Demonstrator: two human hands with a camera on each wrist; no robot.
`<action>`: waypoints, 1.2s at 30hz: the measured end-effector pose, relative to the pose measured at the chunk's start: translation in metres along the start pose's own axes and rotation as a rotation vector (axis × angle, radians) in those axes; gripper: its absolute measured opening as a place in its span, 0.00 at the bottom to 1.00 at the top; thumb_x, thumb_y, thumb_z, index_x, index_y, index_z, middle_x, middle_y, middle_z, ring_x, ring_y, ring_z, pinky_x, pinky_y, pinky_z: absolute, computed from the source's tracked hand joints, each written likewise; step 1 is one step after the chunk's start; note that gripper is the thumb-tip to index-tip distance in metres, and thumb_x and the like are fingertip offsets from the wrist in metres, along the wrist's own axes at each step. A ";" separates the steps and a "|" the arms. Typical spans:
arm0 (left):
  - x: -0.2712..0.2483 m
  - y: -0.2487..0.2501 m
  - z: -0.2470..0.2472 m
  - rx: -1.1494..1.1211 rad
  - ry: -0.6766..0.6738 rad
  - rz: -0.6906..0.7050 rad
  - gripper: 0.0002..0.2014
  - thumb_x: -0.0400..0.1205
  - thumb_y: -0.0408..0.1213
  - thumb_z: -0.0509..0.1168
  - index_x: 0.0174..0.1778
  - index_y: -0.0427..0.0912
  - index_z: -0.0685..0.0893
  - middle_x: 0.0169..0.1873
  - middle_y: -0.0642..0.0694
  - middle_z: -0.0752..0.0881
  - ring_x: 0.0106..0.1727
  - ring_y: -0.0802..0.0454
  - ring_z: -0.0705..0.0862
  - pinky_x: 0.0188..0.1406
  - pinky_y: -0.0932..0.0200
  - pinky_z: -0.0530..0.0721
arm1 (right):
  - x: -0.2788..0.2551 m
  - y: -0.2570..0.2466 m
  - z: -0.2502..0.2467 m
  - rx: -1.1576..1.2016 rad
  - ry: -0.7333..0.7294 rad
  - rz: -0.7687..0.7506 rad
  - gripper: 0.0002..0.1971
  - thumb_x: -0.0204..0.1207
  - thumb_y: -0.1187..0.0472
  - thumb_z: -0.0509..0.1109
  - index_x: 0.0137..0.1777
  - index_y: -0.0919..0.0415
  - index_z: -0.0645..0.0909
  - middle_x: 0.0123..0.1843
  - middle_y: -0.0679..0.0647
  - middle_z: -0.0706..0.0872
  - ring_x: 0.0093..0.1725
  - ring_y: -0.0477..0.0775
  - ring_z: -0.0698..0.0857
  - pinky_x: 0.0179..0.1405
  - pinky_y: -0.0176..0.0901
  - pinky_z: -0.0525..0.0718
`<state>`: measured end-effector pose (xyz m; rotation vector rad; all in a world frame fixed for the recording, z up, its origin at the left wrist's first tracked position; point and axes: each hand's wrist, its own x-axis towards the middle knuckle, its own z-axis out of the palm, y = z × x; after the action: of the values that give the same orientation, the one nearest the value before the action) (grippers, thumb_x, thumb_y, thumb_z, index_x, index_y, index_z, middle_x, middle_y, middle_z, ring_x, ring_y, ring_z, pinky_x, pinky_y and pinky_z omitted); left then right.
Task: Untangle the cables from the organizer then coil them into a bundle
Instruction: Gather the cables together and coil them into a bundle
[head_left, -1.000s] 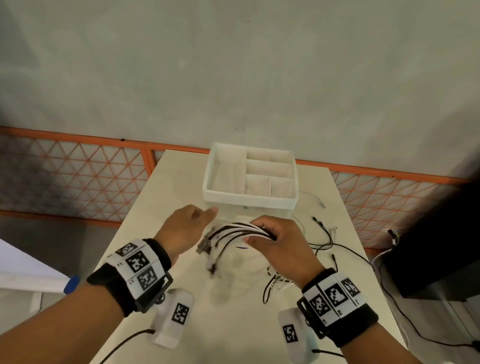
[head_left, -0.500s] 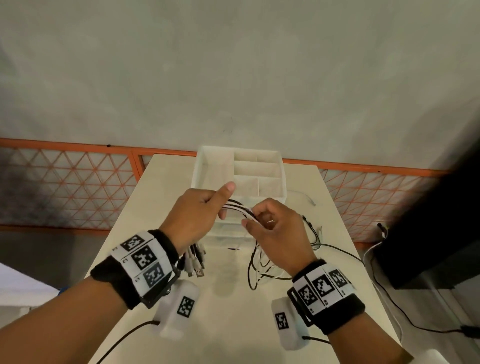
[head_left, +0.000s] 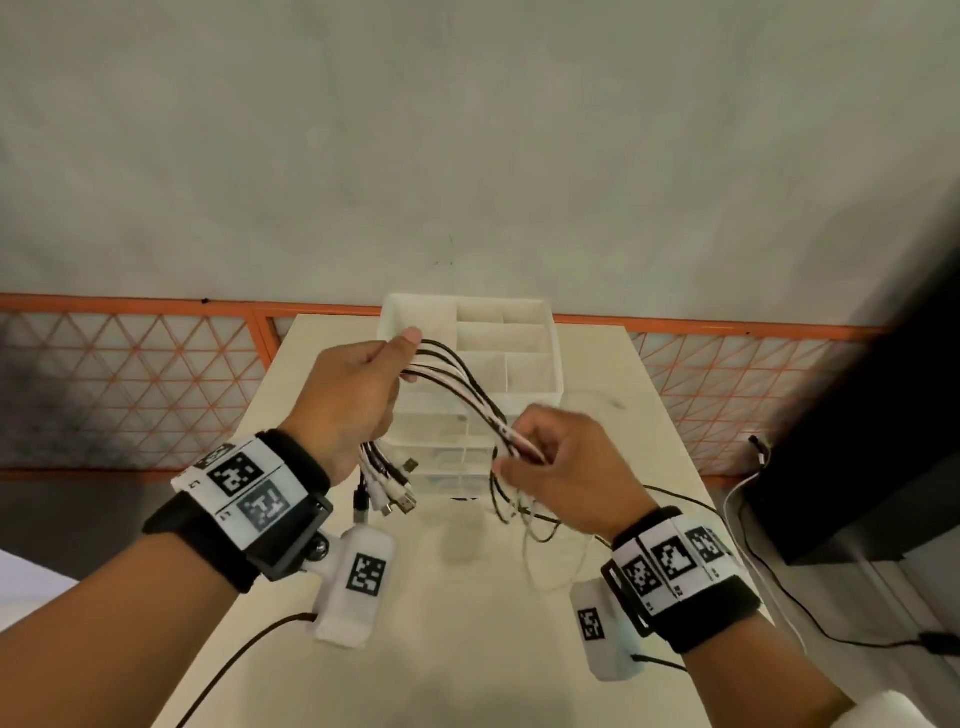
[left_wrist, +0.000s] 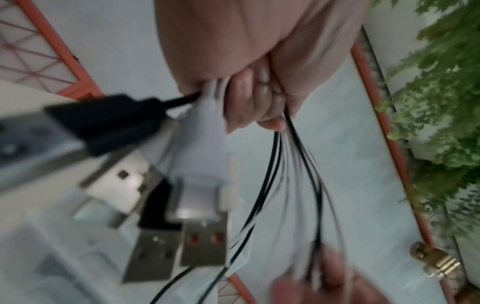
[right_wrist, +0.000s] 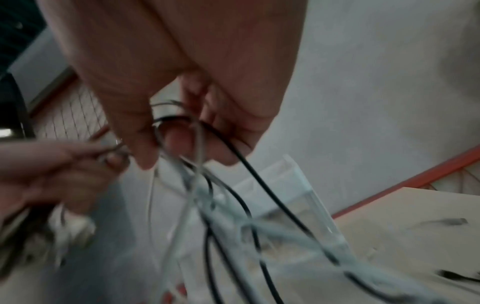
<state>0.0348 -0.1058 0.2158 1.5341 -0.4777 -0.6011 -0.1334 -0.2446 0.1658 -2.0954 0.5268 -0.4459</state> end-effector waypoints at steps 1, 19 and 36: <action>-0.001 0.001 0.003 0.007 -0.027 0.020 0.28 0.83 0.49 0.68 0.18 0.49 0.67 0.18 0.53 0.59 0.21 0.53 0.52 0.23 0.58 0.50 | -0.002 0.009 0.005 -0.056 -0.051 0.036 0.14 0.73 0.58 0.80 0.33 0.55 0.77 0.25 0.46 0.77 0.24 0.42 0.71 0.26 0.35 0.73; 0.010 -0.009 -0.028 0.055 0.146 -0.110 0.20 0.81 0.55 0.69 0.37 0.40 0.81 0.17 0.54 0.64 0.19 0.54 0.58 0.21 0.61 0.56 | 0.005 -0.007 -0.027 -0.131 0.173 0.058 0.28 0.81 0.41 0.69 0.32 0.66 0.79 0.23 0.56 0.78 0.24 0.49 0.75 0.26 0.41 0.74; 0.008 -0.002 -0.028 -0.274 0.186 -0.017 0.24 0.83 0.45 0.70 0.25 0.49 0.64 0.13 0.55 0.60 0.15 0.57 0.55 0.14 0.66 0.54 | -0.016 0.088 -0.014 -0.301 0.362 0.412 0.44 0.80 0.41 0.70 0.89 0.45 0.49 0.91 0.58 0.52 0.84 0.68 0.66 0.78 0.69 0.72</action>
<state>0.0580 -0.0891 0.2134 1.3179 -0.2303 -0.5084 -0.1717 -0.2898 0.0971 -2.1168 1.2768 -0.5294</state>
